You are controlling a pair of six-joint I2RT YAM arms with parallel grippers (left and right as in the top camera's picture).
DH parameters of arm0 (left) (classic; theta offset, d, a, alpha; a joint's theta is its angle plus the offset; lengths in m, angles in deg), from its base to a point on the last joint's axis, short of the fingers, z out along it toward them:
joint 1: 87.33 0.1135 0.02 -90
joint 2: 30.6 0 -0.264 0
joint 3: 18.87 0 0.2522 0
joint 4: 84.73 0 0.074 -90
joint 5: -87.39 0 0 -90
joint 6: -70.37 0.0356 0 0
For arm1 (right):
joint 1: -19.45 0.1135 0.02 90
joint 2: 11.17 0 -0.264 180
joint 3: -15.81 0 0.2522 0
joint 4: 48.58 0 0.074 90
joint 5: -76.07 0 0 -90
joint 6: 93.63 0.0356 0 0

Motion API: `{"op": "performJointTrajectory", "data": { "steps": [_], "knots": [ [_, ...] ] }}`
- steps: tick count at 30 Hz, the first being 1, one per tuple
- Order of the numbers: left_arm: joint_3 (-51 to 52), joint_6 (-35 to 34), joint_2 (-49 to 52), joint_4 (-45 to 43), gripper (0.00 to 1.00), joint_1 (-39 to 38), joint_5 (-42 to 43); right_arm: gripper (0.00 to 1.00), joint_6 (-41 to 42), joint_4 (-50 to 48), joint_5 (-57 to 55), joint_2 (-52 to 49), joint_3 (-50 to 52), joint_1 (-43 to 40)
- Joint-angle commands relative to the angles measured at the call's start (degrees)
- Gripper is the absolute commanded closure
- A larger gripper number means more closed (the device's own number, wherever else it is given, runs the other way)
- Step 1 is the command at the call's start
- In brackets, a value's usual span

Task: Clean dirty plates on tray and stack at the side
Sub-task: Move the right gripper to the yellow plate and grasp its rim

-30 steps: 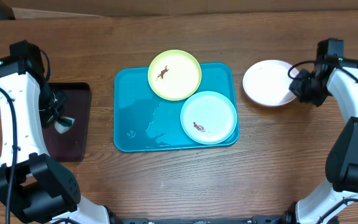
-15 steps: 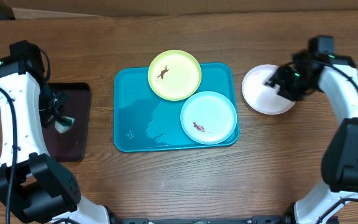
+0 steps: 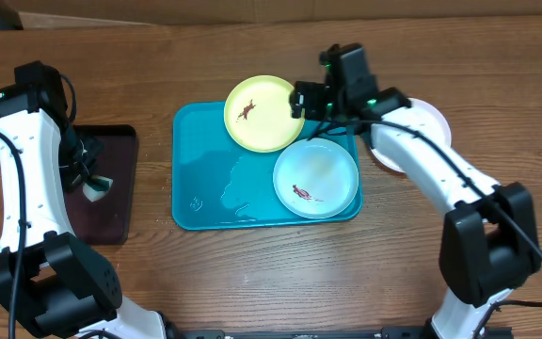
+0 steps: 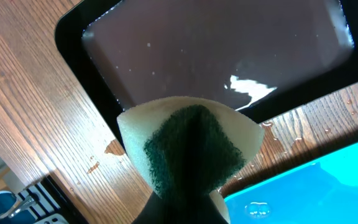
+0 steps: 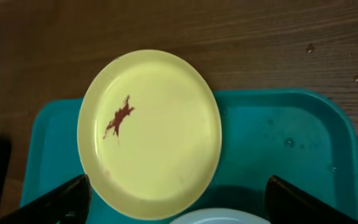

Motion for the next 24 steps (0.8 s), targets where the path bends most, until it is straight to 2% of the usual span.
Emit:
{"op": "performJointTrajectory", "data": {
  "steps": [1, 9, 16, 24],
  "knots": [
    [0.13, 0.68, -0.28, -0.15, 0.96, 0.24, 0.22, 0.12, 7.58, -2.54, -6.51, -4.70, -1.11, 0.48],
    [0.13, 0.68, -0.28, -0.22, 0.96, 0.24, 0.22, 0.21, 10.60, -6.38, -1.16, -11.08, -1.11, 0.52],
    [0.13, 0.68, -0.28, -0.24, 0.96, 0.24, 0.20, 0.45, 10.43, -6.43, -0.28, -12.11, -1.11, 1.51],
    [0.15, 0.70, -0.28, -0.28, 0.96, 0.20, 0.22, 0.48, 10.86, -6.64, -1.25, -14.47, -1.11, 4.31]
  ]
}}
